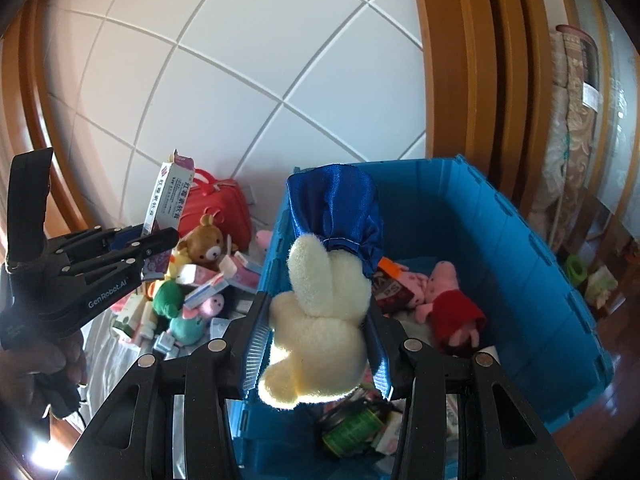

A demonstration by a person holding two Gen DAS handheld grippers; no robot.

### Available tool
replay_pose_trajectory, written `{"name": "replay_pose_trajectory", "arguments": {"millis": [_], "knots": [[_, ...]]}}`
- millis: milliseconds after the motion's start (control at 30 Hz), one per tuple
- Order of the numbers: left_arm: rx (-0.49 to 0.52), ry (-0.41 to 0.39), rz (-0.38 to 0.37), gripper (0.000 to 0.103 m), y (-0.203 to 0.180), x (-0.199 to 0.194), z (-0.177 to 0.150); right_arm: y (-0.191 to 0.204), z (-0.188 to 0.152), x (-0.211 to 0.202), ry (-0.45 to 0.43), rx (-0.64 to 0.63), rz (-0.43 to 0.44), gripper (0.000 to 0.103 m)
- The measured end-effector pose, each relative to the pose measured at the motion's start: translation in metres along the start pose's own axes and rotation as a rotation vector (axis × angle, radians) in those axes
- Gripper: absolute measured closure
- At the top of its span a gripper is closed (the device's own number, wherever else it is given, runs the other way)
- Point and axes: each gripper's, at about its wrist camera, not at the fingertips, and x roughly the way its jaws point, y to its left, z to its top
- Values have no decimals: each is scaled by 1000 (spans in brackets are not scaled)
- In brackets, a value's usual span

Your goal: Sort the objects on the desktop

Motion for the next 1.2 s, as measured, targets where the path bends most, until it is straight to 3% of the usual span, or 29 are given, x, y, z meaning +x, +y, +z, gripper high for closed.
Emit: {"name": "replay_pose_trajectory", "arguments": {"millis": [1200], "knots": [[166, 25, -191, 85, -117, 65, 53, -120, -6, 3, 20, 181, -173, 58]]}}
